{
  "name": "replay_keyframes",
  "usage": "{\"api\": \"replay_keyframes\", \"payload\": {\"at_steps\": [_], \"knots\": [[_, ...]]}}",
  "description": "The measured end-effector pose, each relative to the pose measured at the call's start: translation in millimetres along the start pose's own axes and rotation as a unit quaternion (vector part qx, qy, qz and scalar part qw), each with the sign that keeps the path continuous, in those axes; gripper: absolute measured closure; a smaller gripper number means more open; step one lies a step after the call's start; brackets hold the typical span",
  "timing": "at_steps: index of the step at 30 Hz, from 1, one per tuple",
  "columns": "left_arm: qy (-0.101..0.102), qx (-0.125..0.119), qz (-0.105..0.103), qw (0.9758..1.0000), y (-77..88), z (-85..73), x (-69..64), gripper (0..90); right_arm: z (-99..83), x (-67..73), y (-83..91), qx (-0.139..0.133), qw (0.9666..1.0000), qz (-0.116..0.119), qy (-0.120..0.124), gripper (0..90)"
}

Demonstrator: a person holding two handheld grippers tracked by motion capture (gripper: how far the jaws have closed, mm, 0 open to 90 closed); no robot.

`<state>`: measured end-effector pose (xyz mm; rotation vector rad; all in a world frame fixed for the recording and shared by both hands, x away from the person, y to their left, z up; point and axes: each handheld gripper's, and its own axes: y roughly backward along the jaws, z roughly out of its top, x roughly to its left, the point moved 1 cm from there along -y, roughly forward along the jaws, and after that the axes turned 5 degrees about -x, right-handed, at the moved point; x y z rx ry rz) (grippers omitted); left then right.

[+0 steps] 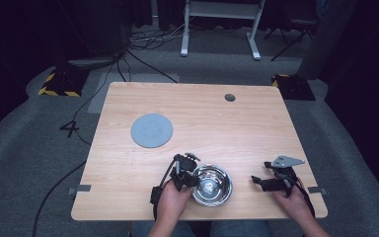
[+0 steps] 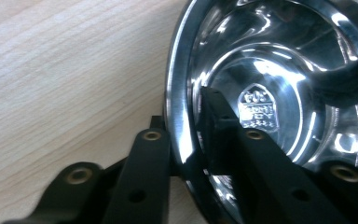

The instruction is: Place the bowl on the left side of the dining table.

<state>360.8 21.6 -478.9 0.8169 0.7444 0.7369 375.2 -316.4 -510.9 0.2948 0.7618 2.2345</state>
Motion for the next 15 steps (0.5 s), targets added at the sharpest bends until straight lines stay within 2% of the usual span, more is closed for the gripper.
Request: {"api": "replay_keyframes", "payload": {"at_steps": [2, 4, 5, 6, 9, 12, 15], "knots": [[0.003, 0.002, -0.002, 1.0000, 0.2, 0.3, 0.6, 80.7, 0.0, 0.0, 0.0, 0.000, 1.0000, 0.000, 0.000, 16.2], [0.010, -0.002, -0.014, 0.9998, 0.6, 0.1, 3.2, 81.9, 0.0, 0.0, 0.0, 0.000, 1.0000, 0.000, 0.000, 16.2], [0.015, -0.003, -0.023, 0.9996, 1.2, -0.2, 3.9, 83.2, 0.0, 0.0, 0.0, 0.000, 1.0000, 0.000, 0.000, 16.2], [0.030, -0.015, -0.042, 0.9985, 4.8, -0.7, 6.7, 84.5, 0.0, 0.0, 0.0, 0.000, 1.0000, 0.000, 0.000, 16.2], [0.026, -0.020, -0.038, 0.9987, 8.0, -0.1, 6.0, 86.4, 0.0, 0.0, 0.0, 0.000, 1.0000, 0.000, 0.000, 16.2], [0.016, -0.026, -0.020, 0.9993, 13.1, 0.7, 3.1, 86.5, 0.0, 0.1, 0.0, 0.000, 1.0000, -0.001, 0.000, 16.3], [0.020, -0.036, -0.025, 0.9988, 18.0, 1.4, 2.1, 86.6, 0.1, 0.8, 0.2, 0.001, 1.0000, -0.001, -0.003, 16.4]]}}
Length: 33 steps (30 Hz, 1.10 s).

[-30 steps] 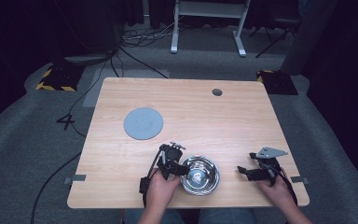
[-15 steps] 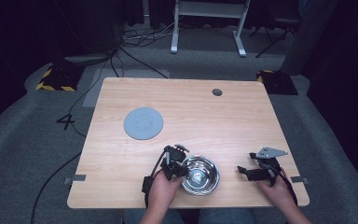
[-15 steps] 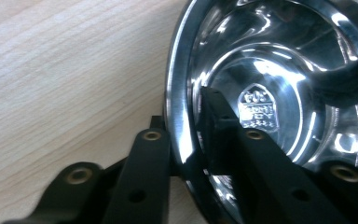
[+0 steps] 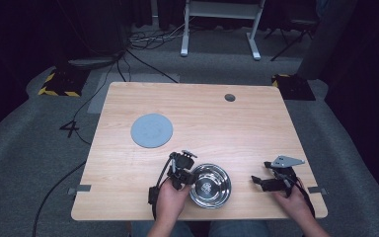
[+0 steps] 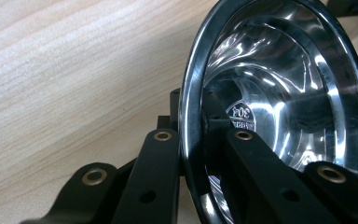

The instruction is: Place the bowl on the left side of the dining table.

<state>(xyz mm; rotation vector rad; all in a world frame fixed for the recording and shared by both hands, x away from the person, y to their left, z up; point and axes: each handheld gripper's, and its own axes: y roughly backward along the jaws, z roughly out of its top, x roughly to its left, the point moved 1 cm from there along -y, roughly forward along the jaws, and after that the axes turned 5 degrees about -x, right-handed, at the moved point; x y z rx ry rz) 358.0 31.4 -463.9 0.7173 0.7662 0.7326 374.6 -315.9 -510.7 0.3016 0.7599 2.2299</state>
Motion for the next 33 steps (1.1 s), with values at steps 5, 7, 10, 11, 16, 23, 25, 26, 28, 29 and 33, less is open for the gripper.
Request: {"api": "replay_keyframes", "payload": {"at_steps": [5, 7, 10, 11, 16, 23, 25, 26, 28, 29, 33], "knots": [[-0.004, -0.010, 0.002, 0.9999, 10.5, 3.2, -1.4, 86.6, -0.1, -0.2, -0.1, -0.001, 1.0000, 0.000, 0.002, 16.4], [-0.003, -0.015, 0.001, 0.9999, 14.5, 4.4, -1.0, 86.5, 0.0, 0.1, 0.0, 0.000, 1.0000, -0.001, 0.001, 16.4], [-0.003, -0.021, 0.005, 0.9998, 20.6, 5.9, 1.7, 86.5, 0.0, 0.1, -0.1, -0.001, 1.0000, -0.001, 0.000, 16.4], [-0.001, -0.020, 0.011, 0.9997, 22.8, 6.2, 2.4, 86.5, 0.0, 0.1, 0.0, 0.000, 1.0000, -0.001, 0.001, 16.4], [0.005, -0.035, 0.018, 0.9992, 34.1, 7.2, 8.8, 86.5, 0.0, 0.1, 0.0, 0.000, 1.0000, -0.001, 0.001, 16.4], [0.022, -0.051, 0.035, 0.9978, 50.3, 5.1, 19.0, 86.5, -0.2, -0.5, -0.2, -0.001, 1.0000, 0.000, 0.004, 16.4], [0.025, -0.055, 0.041, 0.9973, 57.3, 4.3, 24.2, 86.5, -0.1, -0.2, 0.0, -0.001, 1.0000, 0.000, 0.002, 16.4], [0.032, -0.060, 0.042, 0.9968, 60.2, 3.9, 26.1, 86.5, -0.1, -0.1, -0.1, -0.001, 1.0000, 0.000, 0.001, 16.5], [0.034, -0.065, 0.046, 0.9962, 66.8, 2.9, 31.0, 86.3, -0.1, -0.4, -0.1, -0.001, 1.0000, 0.000, 0.003, 16.5], [0.035, -0.069, 0.047, 0.9959, 69.9, 2.4, 33.5, 86.3, 0.0, -0.1, -0.1, -0.001, 1.0000, 0.000, 0.002, 16.5], [0.051, -0.080, 0.058, 0.9939, 81.1, 1.1, 46.3, 85.7, 0.0, -0.1, -0.2, -0.002, 1.0000, 0.000, 0.001, 16.5]]}}
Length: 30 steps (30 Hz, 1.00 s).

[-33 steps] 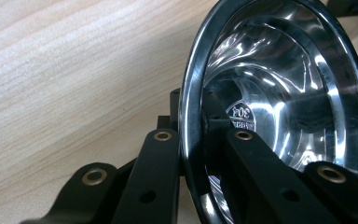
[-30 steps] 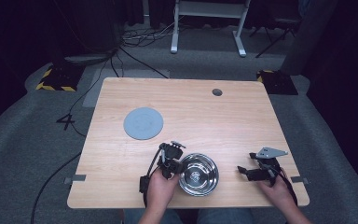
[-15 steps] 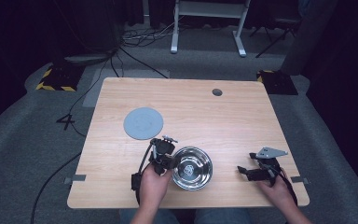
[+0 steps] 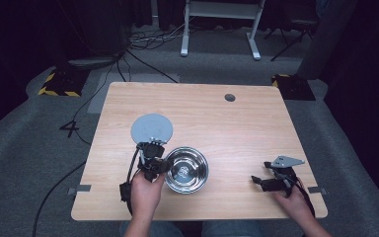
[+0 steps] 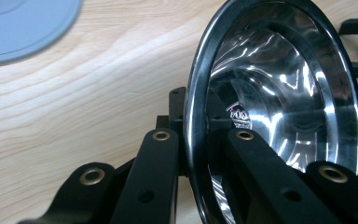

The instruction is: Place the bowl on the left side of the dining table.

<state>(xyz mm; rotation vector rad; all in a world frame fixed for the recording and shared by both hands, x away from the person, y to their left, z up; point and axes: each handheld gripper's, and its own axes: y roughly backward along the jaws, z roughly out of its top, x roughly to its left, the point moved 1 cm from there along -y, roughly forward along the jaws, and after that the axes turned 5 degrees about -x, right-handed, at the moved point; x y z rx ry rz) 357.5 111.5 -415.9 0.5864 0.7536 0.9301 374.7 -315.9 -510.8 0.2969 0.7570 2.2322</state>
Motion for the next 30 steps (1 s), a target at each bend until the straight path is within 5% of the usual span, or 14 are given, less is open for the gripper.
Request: {"api": "replay_keyframes", "payload": {"at_steps": [20, 30], "knots": [[0.031, -0.038, 0.025, 0.9985, 24.6, 31.8, 37.1, 85.8, 0.0, 0.1, -0.1, 0.000, 1.0000, -0.001, -0.002, 16.6], [0.054, -0.049, 0.033, 0.9968, 33.9, 51.8, 66.7, 85.9, 0.3, 1.1, -0.4, 0.000, 1.0000, -0.005, -0.005, 16.7]]}}
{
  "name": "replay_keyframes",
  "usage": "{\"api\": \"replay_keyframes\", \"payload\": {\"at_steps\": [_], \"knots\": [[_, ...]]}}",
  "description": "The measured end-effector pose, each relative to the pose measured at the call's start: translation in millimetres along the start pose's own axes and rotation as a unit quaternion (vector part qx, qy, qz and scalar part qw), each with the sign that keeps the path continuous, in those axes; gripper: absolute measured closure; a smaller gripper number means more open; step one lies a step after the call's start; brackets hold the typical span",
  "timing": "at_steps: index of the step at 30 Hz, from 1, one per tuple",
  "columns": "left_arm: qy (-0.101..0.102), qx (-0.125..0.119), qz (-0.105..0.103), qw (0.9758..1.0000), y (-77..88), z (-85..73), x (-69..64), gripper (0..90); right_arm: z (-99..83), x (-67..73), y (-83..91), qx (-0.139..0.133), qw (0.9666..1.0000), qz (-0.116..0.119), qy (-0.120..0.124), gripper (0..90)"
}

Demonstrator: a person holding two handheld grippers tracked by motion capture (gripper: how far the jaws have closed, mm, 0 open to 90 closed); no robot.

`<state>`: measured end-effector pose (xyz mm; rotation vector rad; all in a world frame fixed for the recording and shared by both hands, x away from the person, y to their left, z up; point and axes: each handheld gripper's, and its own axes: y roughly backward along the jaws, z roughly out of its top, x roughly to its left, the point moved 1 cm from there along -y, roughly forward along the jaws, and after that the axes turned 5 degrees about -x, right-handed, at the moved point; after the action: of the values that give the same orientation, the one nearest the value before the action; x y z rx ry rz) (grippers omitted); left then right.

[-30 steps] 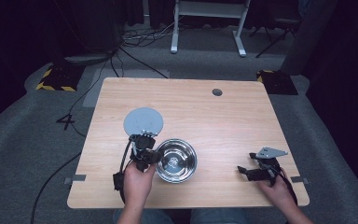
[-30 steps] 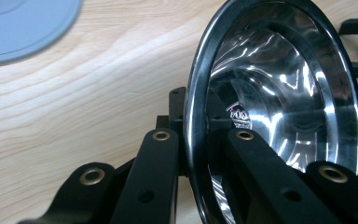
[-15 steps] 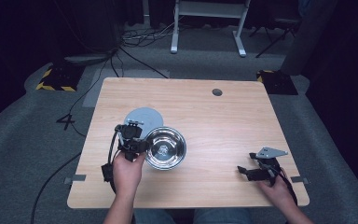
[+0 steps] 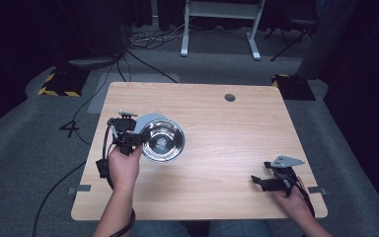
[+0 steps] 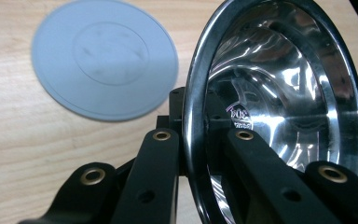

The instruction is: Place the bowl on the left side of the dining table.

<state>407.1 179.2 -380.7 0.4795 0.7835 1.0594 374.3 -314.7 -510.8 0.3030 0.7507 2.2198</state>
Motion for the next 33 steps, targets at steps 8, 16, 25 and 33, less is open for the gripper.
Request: {"api": "replay_keyframes", "payload": {"at_steps": [8, 16, 25, 33], "knots": [[0.020, -0.019, 0.006, 0.9996, 3.5, 22.3, 16.2, 86.1, 0.2, 0.3, -0.3, -0.001, 1.0000, -0.001, -0.002, 16.8], [0.048, -0.031, 0.005, 0.9983, -0.3, 34.8, 27.6, 86.1, 0.1, 0.2, -0.3, 0.000, 1.0000, -0.001, -0.002, 16.8], [0.074, -0.036, 0.018, 0.9964, -7.1, 50.7, 43.4, 86.1, 0.1, 0.1, -0.2, 0.000, 1.0000, -0.002, -0.001, 16.8], [0.129, -0.053, 0.015, 0.9901, -17.3, 57.4, 67.6, 86.3, 0.1, 0.0, -0.2, 0.000, 1.0000, -0.001, -0.001, 16.8]]}}
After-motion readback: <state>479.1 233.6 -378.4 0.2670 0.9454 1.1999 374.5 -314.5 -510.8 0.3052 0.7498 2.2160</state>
